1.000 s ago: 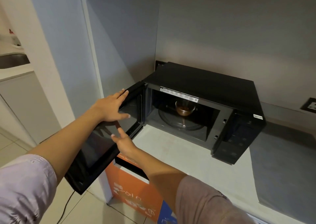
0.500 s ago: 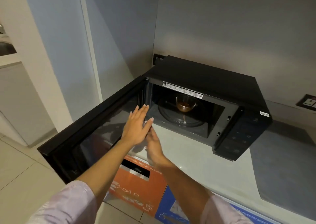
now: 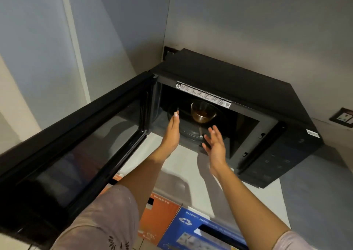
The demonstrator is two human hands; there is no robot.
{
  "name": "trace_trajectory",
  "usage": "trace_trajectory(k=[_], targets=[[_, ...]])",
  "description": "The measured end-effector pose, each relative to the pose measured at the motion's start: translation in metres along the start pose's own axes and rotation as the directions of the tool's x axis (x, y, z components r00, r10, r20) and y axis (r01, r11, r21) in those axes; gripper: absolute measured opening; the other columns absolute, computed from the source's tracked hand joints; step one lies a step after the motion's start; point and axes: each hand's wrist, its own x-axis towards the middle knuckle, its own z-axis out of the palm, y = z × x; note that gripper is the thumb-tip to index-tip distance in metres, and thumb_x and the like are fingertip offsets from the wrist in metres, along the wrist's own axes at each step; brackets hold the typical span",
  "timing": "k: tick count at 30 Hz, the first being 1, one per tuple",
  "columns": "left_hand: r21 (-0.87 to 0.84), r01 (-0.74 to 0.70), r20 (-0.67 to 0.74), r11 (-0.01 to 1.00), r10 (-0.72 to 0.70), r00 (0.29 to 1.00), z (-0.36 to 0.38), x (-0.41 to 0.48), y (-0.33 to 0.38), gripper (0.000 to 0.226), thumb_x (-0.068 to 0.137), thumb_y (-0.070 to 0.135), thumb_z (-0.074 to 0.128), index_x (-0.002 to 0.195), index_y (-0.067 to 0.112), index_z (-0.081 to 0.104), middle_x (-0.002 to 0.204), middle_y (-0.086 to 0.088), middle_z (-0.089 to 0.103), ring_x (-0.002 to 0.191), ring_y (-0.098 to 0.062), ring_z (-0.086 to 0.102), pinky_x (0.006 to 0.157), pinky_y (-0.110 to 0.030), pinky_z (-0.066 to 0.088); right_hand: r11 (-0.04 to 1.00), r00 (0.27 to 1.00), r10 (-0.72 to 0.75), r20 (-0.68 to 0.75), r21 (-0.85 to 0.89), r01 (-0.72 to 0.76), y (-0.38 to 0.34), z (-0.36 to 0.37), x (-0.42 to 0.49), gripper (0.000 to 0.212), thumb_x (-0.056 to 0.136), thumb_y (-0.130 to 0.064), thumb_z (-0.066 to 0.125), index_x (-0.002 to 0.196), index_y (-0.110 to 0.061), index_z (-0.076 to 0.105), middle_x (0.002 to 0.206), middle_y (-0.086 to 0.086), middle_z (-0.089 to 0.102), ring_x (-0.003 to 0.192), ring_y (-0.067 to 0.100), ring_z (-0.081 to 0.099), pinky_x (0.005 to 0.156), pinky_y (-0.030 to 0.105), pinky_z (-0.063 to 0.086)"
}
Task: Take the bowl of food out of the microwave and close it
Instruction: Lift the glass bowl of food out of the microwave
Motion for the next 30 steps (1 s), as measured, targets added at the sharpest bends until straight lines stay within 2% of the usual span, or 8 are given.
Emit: trace_trajectory(k=[4,9,14,19,21,24,28,30], targets=[[-0.022,-0.013,-0.034,1.0,0.012,0.999,0.017,0.043,-0.004,0.081,0.083,0.079,0.022,0.151,0.036,0.033,0.162,0.005,0.03,0.15,-0.021,0.025,0.118,-0.044,0.017,0.999,0.999,-0.006,-0.031,0.04,0.007,0.002,-0.01,0.053,0.042,0.103,-0.024,0.042,0.145,-0.022,0.04,0.135,-0.002,0.051,0.133,0.02,0.045,0.106,0.032,0.04],[-0.084,-0.003,-0.063,0.997,-0.002,0.998,0.035,0.089,-0.013,0.068,0.098,0.06,0.026,0.155,0.022,0.028,0.162,-0.004,0.03,0.149,-0.025,0.027,0.12,-0.041,0.019,0.997,1.0,0.013,-0.019,0.072,-0.011,0.012,-0.018,0.111,0.046,0.102,-0.015,0.04,0.148,-0.021,0.035,0.144,0.0,0.046,0.139,0.021,0.039,0.116,0.033,0.029],[-0.101,0.03,-0.039,0.994,-0.034,0.999,0.051,0.122,-0.011,0.071,0.098,0.059,0.025,0.155,0.017,0.03,0.161,-0.009,0.031,0.149,-0.027,0.028,0.124,-0.042,0.019,0.996,0.997,0.081,0.01,0.034,-0.081,0.013,-0.013,0.142,0.051,0.102,-0.039,0.041,0.149,-0.023,0.034,0.154,0.003,0.038,0.142,0.021,0.034,0.114,0.032,0.026],[-0.229,0.045,-0.029,0.972,-0.053,0.998,0.065,0.141,-0.008,0.067,0.101,0.054,0.024,0.153,0.012,0.033,0.157,-0.01,0.038,0.144,-0.025,0.038,0.12,-0.033,0.028,0.994,0.994,0.095,0.048,0.045,-0.097,0.006,-0.009,0.16,0.048,0.102,-0.045,0.036,0.141,-0.02,0.046,0.143,0.002,0.05,0.115,0.011,0.049,0.095,0.023,0.036],[-0.255,0.042,0.011,0.966,-0.041,0.999,0.07,0.141,-0.007,0.065,0.102,0.054,0.017,0.153,0.016,0.034,0.156,-0.006,0.041,0.144,-0.022,0.039,0.116,-0.029,0.031,0.988,0.991,0.123,0.052,0.087,-0.127,0.004,-0.006,0.162,0.045,0.102,-0.041,0.037,0.139,-0.018,0.048,0.137,0.003,0.054,0.102,0.008,0.053,0.079,0.018,0.043],[-0.298,0.074,0.036,0.952,-0.066,0.997,0.073,0.138,-0.005,0.068,0.1,0.057,0.019,0.151,0.015,0.038,0.152,-0.005,0.046,0.14,-0.021,0.044,0.108,-0.029,0.039,0.967,0.982,0.183,0.043,0.173,-0.188,0.002,-0.002,0.16,0.039,0.103,-0.03,0.042,0.137,-0.012,0.05,0.134,0.005,0.056,0.109,0.014,0.055,0.067,0.019,0.045],[-0.321,0.082,-0.024,0.944,-0.095,0.995,0.068,0.129,-0.005,0.072,0.099,0.06,0.025,0.154,0.014,0.028,0.152,-0.006,0.046,0.138,-0.022,0.047,0.104,-0.03,0.043,0.958,0.983,0.169,0.064,0.222,-0.18,0.004,-0.005,0.152,0.034,0.103,-0.025,0.044,0.134,-0.013,0.052,0.123,0.002,0.058,0.12,0.02,0.054,0.089,0.03,0.046],[-0.311,0.06,-0.054,0.949,-0.08,0.995,0.065,0.12,-0.007,0.062,0.1,0.057,0.023,0.147,0.02,0.037,0.148,-0.003,0.049,0.137,-0.023,0.047,0.099,-0.029,0.044,0.965,0.987,0.148,0.061,0.208,-0.157,0.004,-0.006,0.145,0.031,0.102,-0.025,0.046,0.132,-0.019,0.053,0.12,-0.002,0.059,0.118,0.019,0.054,0.097,0.034,0.044]])
